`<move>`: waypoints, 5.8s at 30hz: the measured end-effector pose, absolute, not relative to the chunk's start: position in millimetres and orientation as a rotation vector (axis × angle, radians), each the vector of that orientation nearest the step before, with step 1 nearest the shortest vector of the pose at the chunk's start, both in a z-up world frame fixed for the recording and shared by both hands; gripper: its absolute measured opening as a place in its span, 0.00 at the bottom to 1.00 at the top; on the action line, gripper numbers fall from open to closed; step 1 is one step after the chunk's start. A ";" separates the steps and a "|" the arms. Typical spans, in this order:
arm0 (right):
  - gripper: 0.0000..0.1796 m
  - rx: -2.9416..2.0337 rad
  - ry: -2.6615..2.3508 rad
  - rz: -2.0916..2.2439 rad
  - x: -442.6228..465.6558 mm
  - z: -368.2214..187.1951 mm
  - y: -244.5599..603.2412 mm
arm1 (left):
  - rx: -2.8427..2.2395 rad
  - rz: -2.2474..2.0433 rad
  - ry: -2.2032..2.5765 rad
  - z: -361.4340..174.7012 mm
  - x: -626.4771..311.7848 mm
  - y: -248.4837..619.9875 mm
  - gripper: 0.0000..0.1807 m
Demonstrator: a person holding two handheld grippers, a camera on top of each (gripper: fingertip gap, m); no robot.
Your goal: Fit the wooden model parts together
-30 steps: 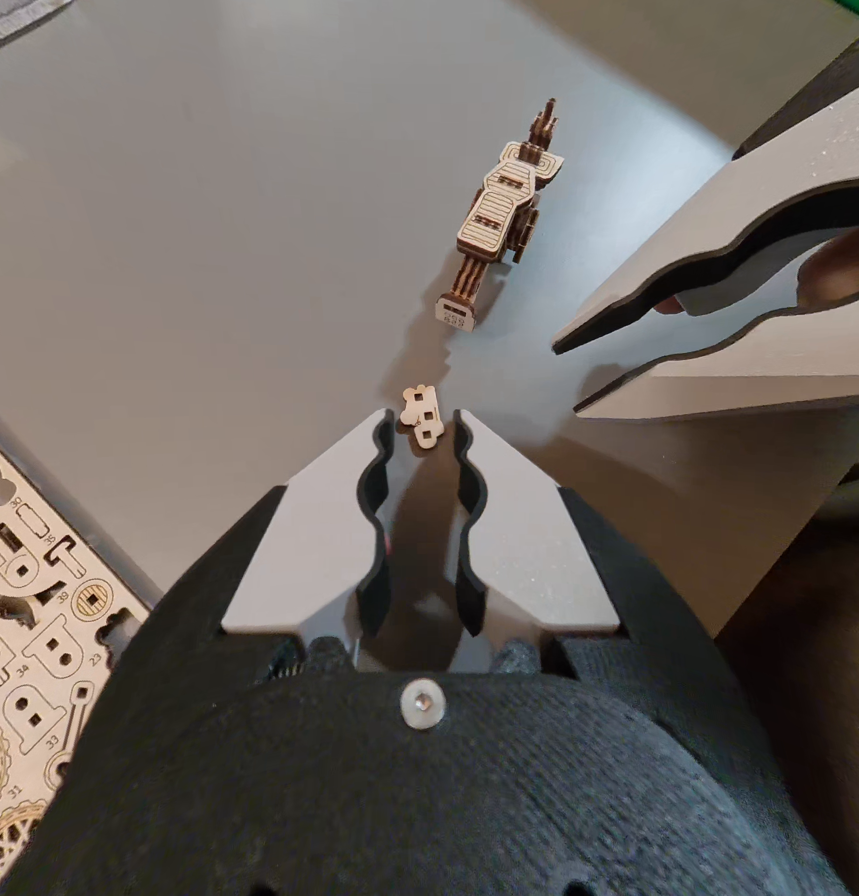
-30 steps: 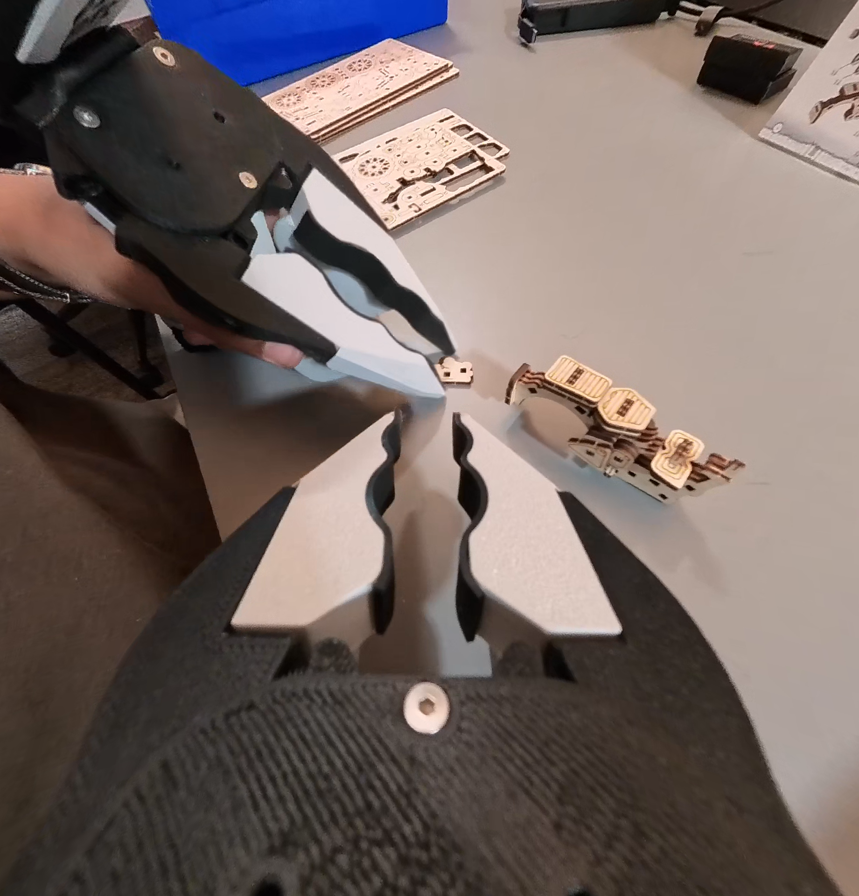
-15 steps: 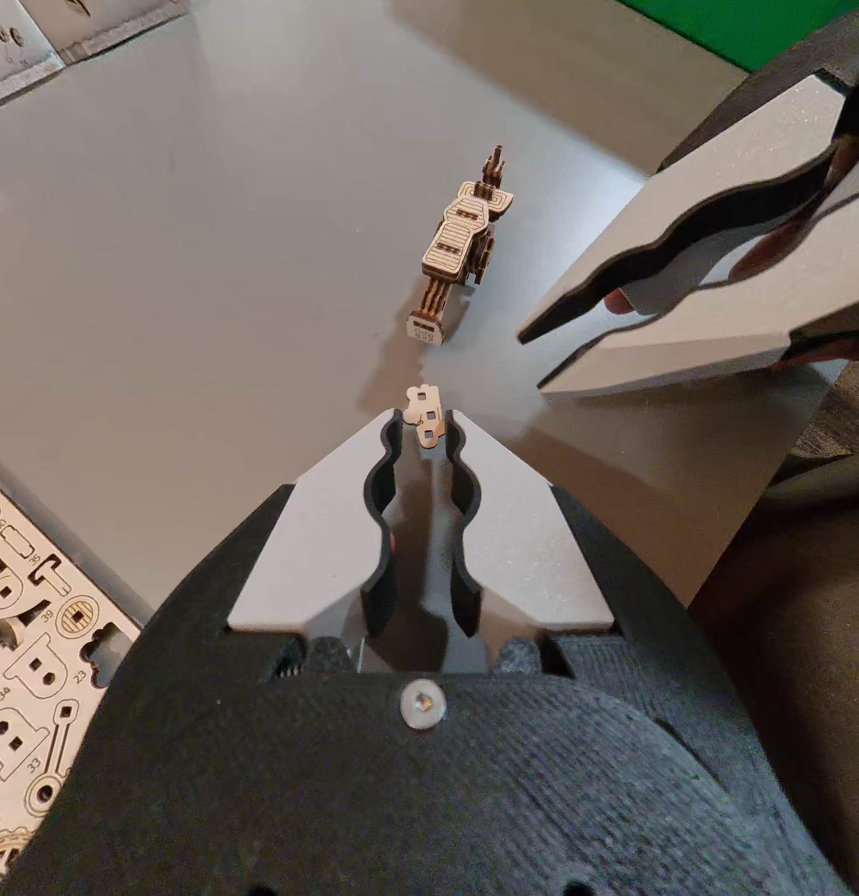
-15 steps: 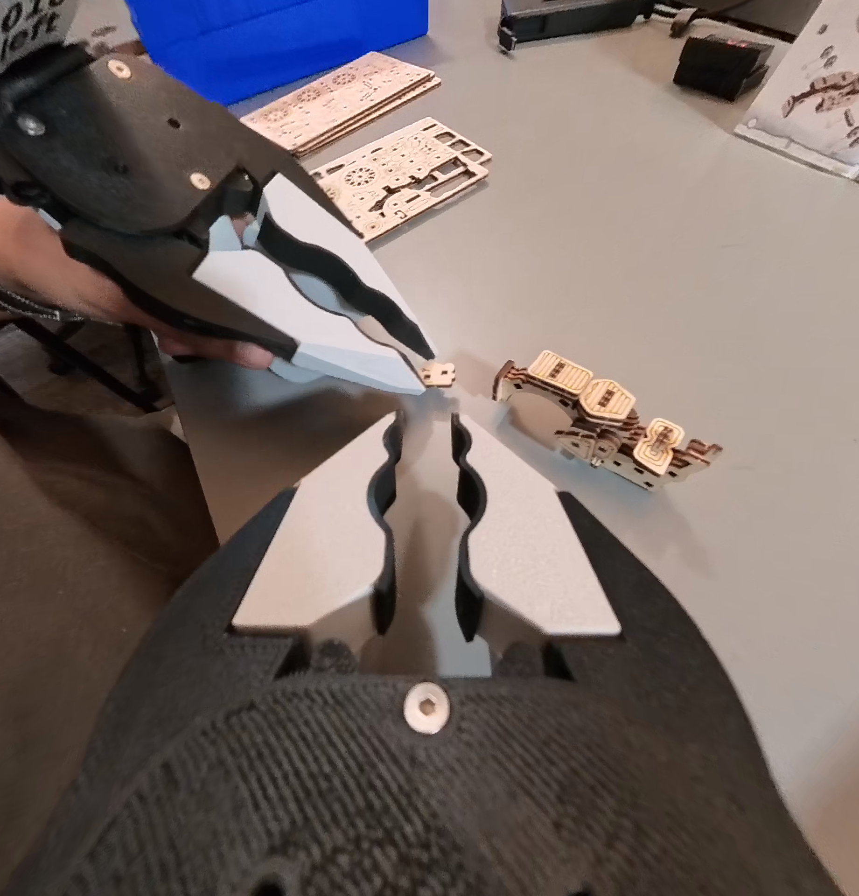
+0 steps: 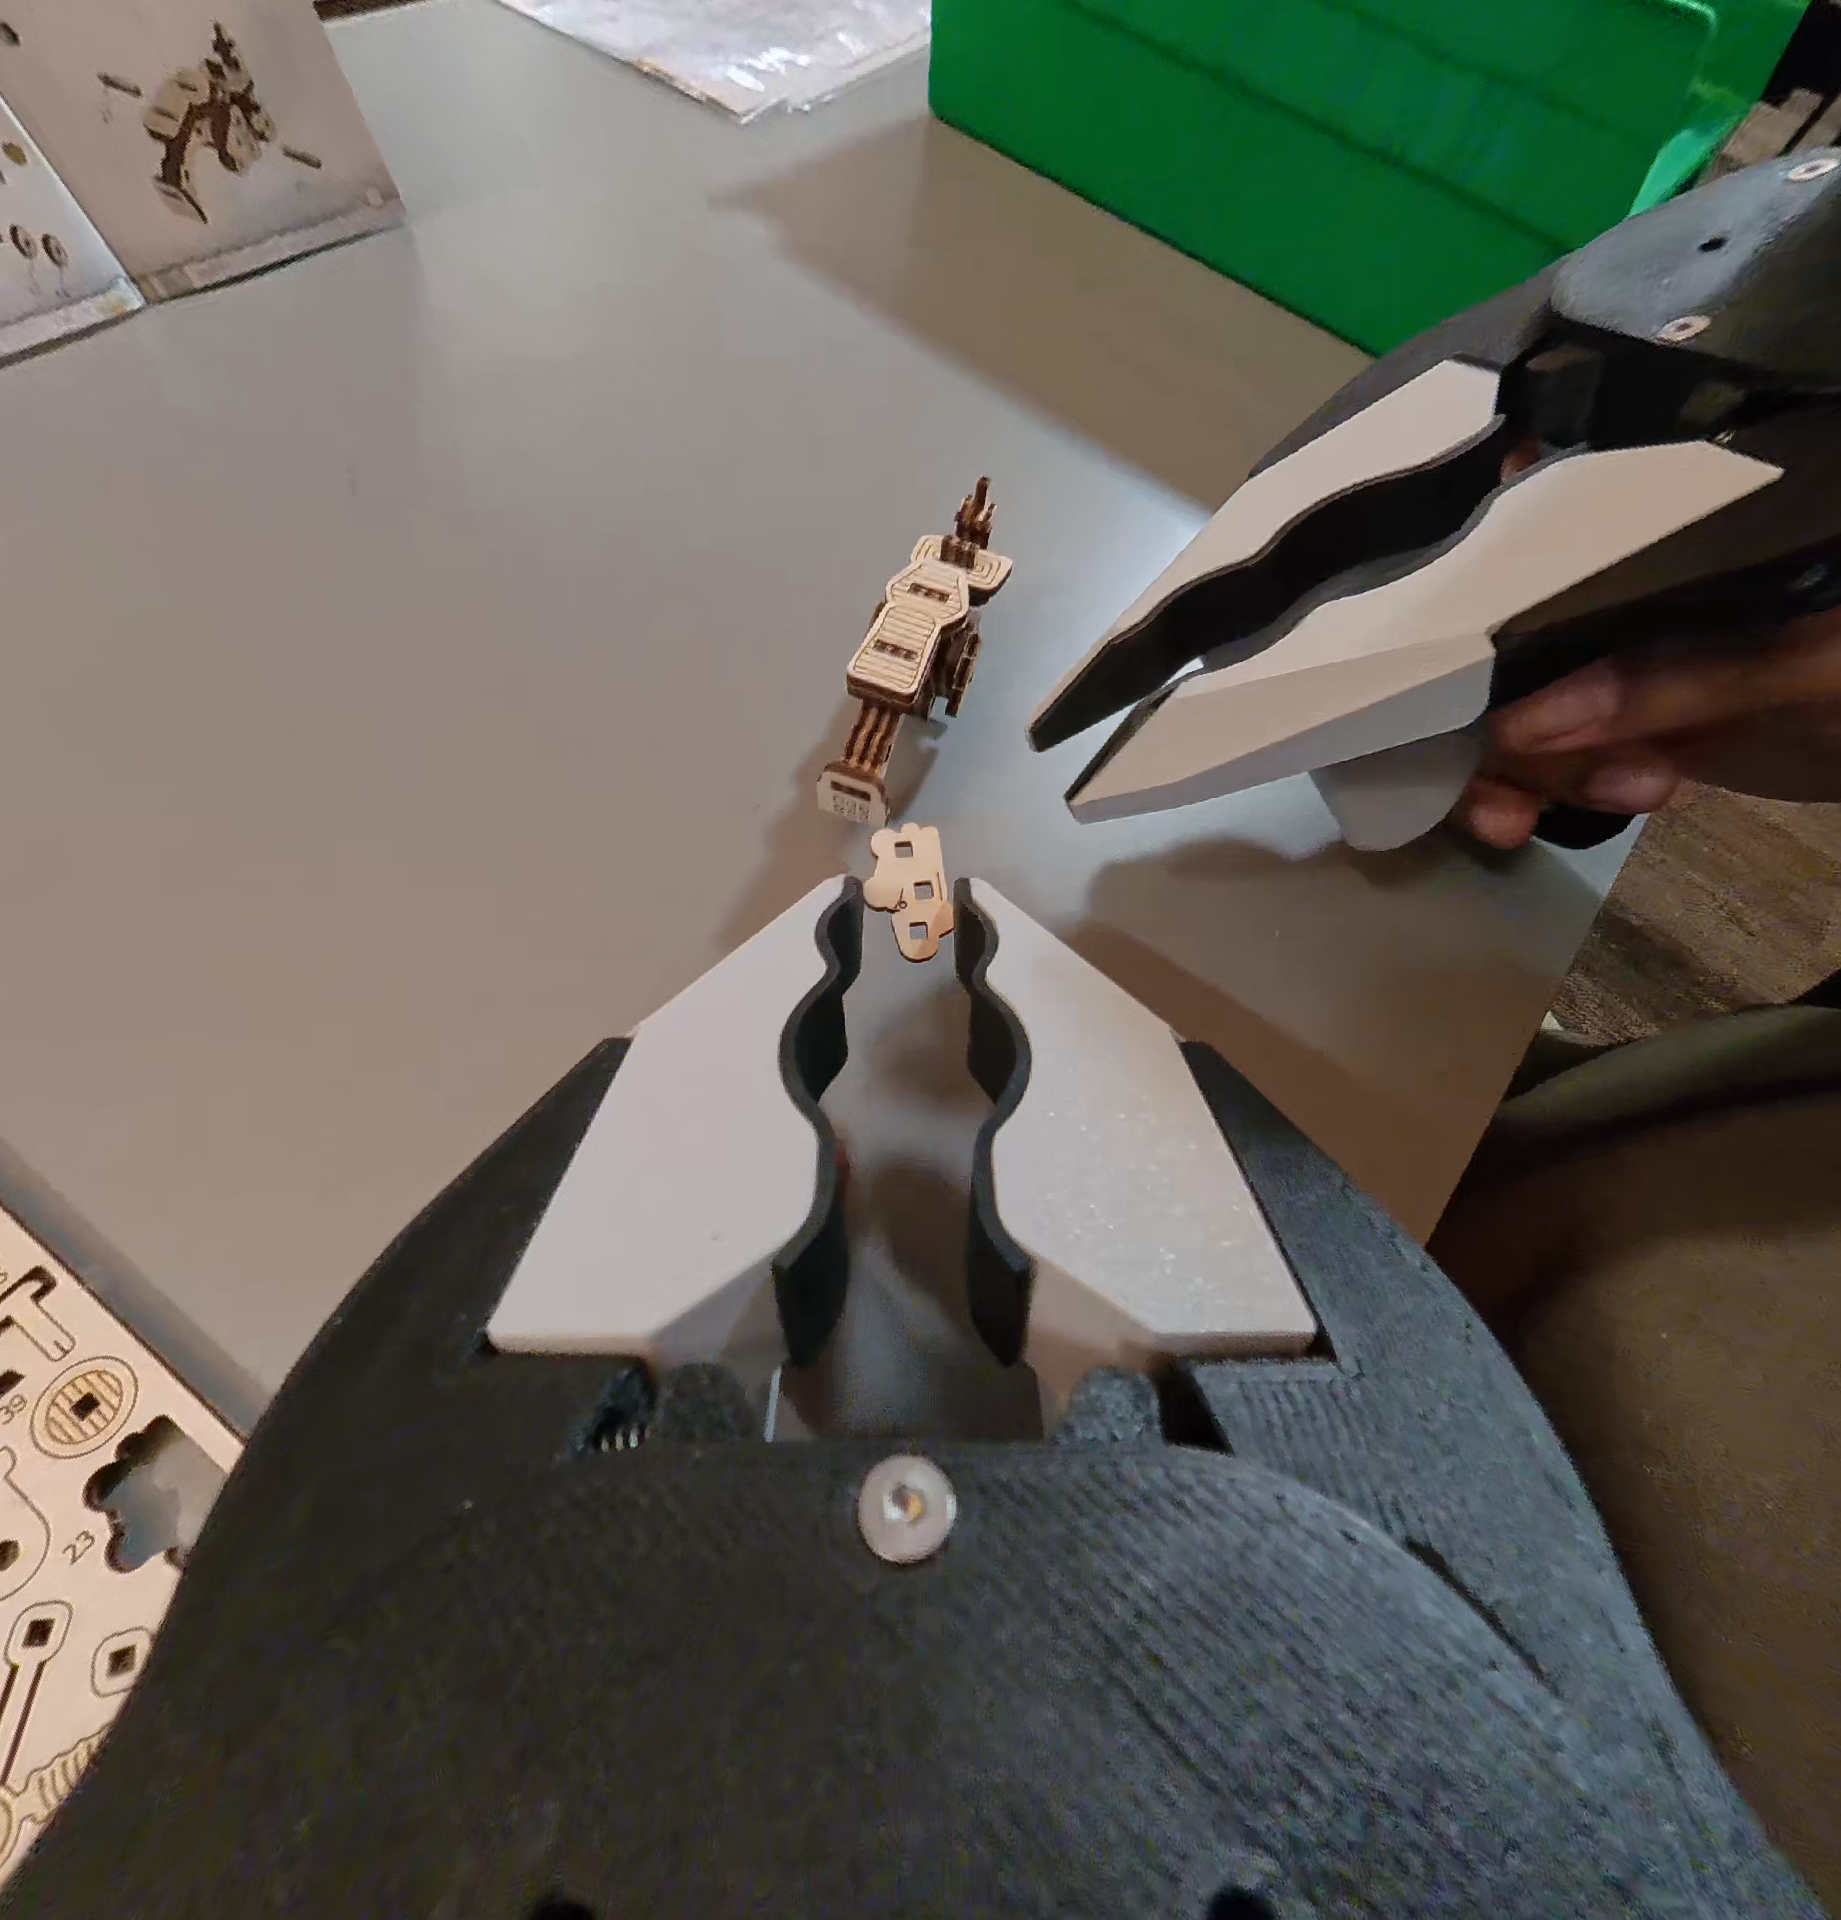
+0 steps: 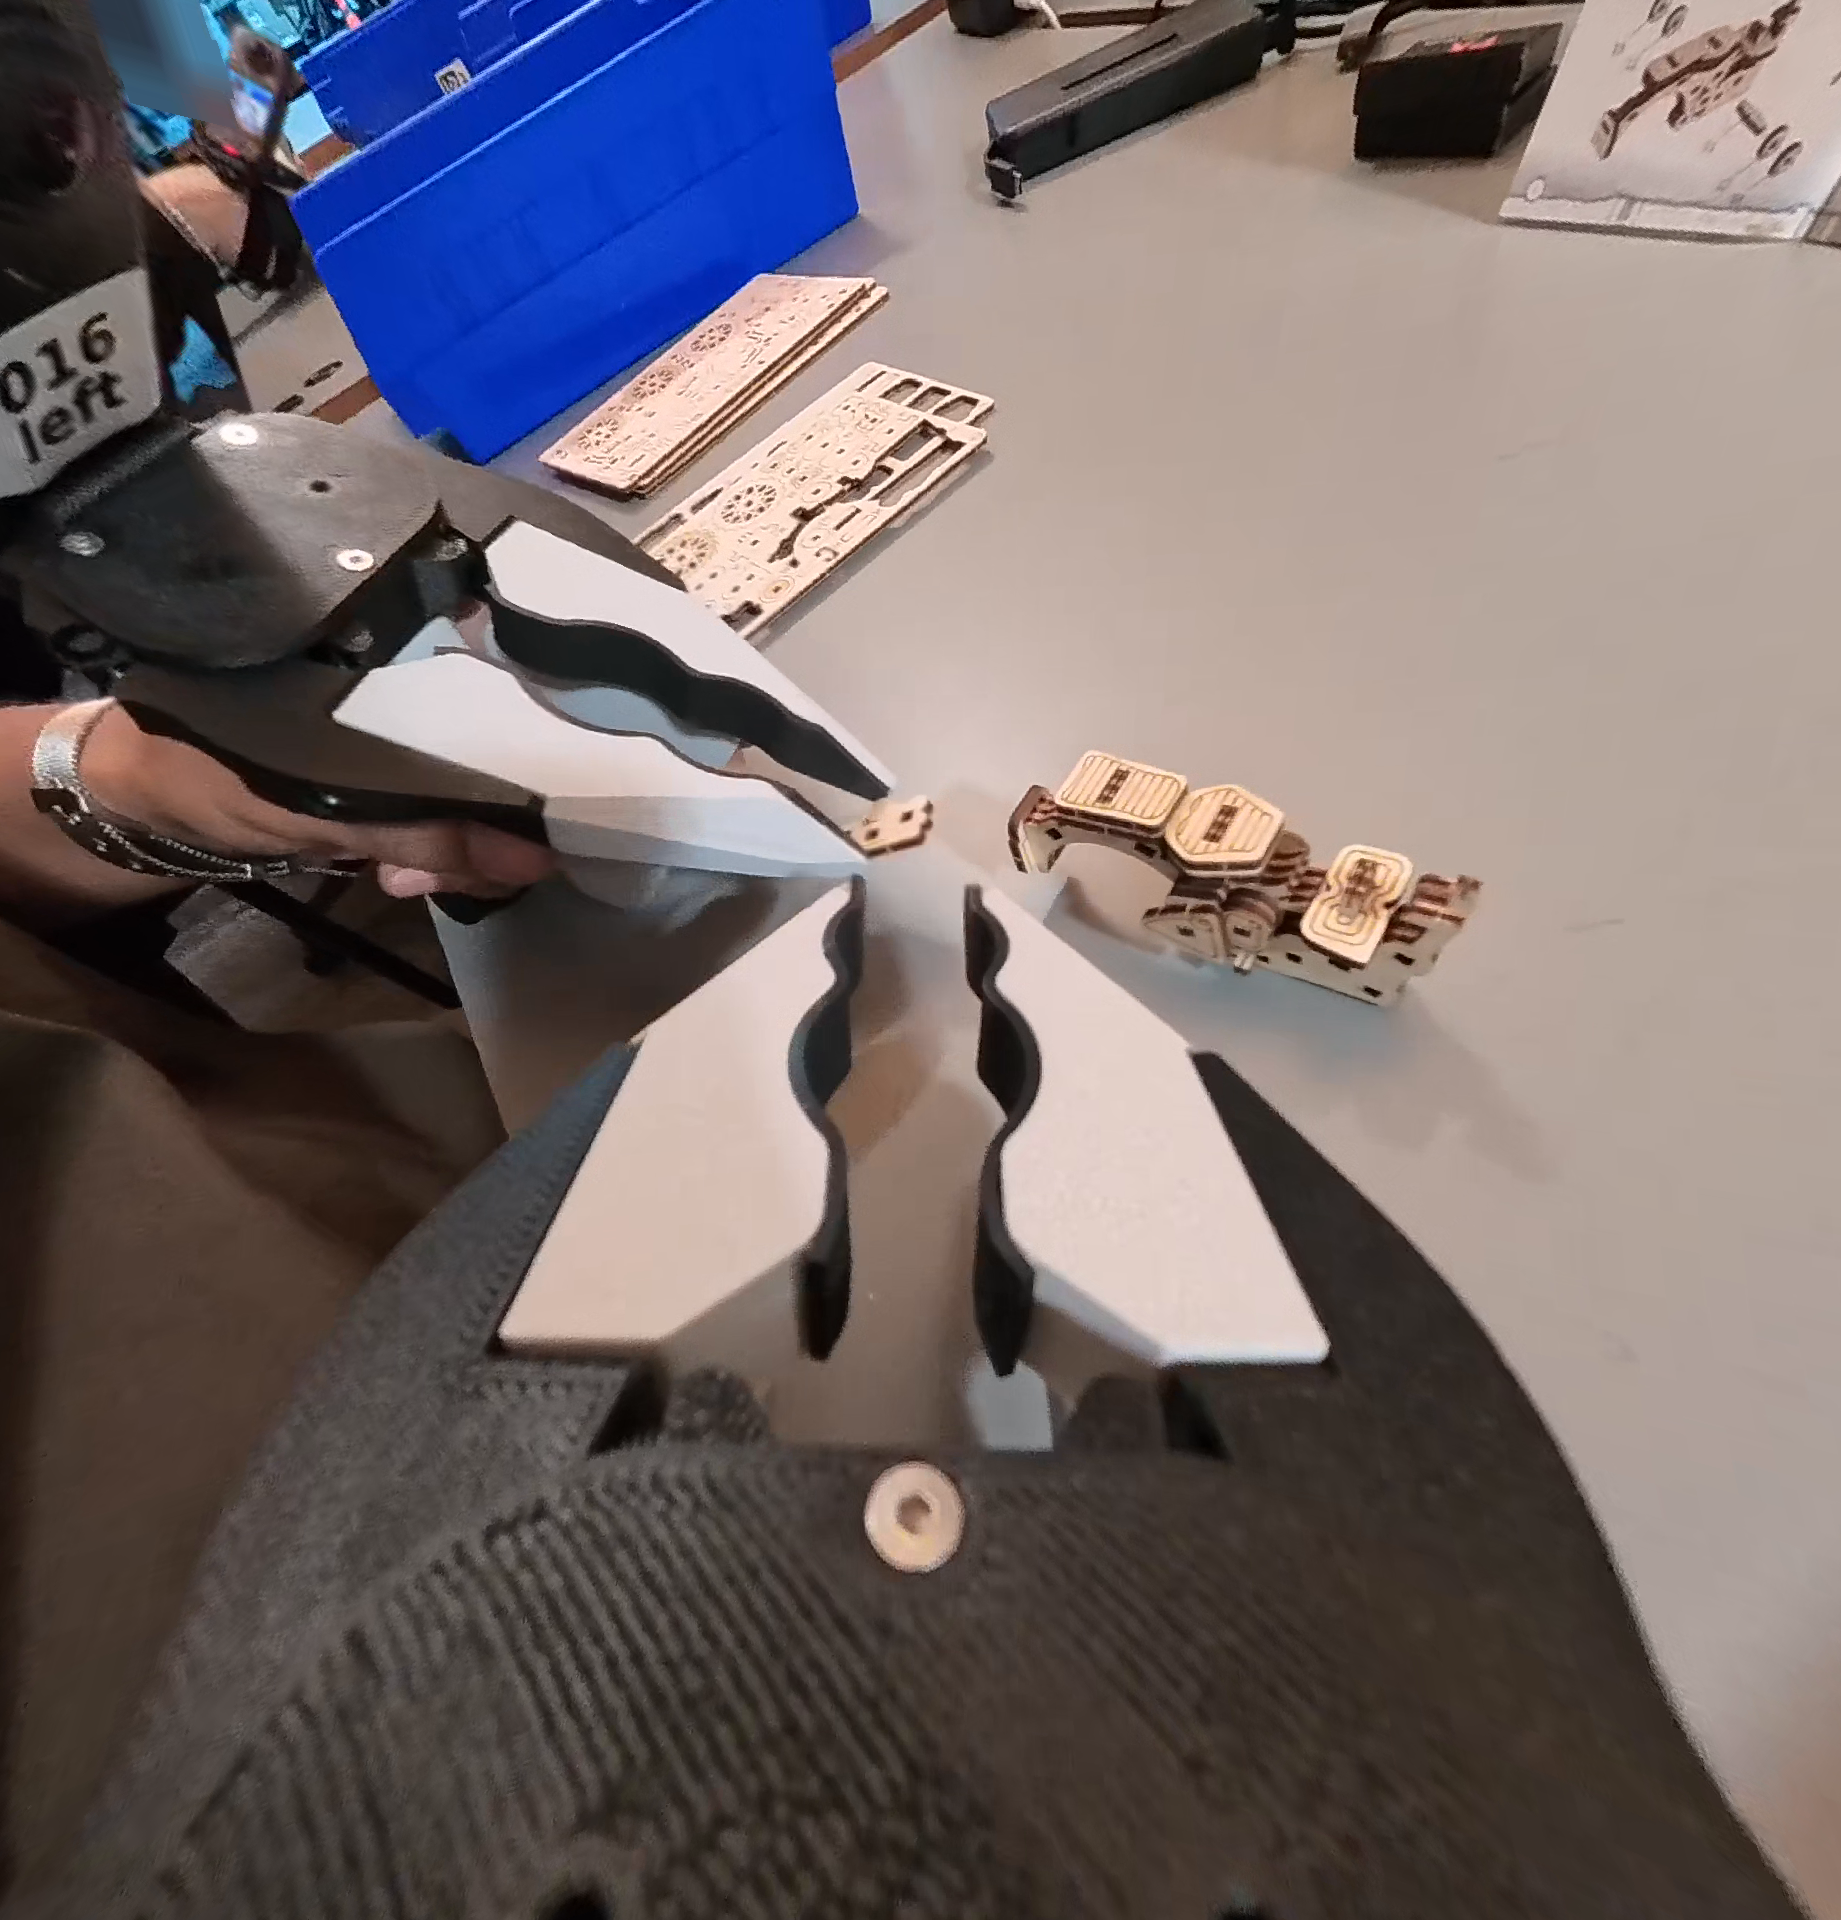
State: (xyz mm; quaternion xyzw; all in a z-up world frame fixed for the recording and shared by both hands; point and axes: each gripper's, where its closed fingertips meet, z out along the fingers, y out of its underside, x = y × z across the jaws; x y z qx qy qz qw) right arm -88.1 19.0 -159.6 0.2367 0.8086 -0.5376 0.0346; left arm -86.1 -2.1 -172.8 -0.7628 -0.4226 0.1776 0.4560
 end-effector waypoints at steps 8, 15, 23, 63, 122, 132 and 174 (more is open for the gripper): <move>0.10 0.777 2.403 -1.637 -89.1 -159.3 19.6 | -1.859 0.435 -1.018 -168.6 -85.3 0.3 0.08; 0.09 0.794 2.371 -1.643 -90.0 -157.7 20.0 | -1.837 0.445 -1.008 -164.8 -86.1 0.4 0.08; 0.09 0.808 2.335 -1.649 -90.5 -155.8 20.2 | -1.828 0.438 -0.983 -162.2 -84.6 2.5 0.08; 0.06 0.781 2.136 -1.563 -73.6 -153.0 12.8 | -1.848 0.445 -0.791 -151.3 -68.9 23.3 0.08; 0.13 0.531 2.622 -1.874 -86.6 -133.7 16.3 | -1.244 -0.401 -1.155 -136.0 -79.5 8.6 0.00; 0.12 0.517 2.628 -1.865 -84.4 -134.9 15.2 | -1.263 -0.409 -1.149 -137.7 -77.4 11.7 0.00; 0.11 0.517 2.630 -1.848 -84.0 -137.4 14.5 | -1.288 -0.418 -1.148 -141.0 -75.0 14.1 0.00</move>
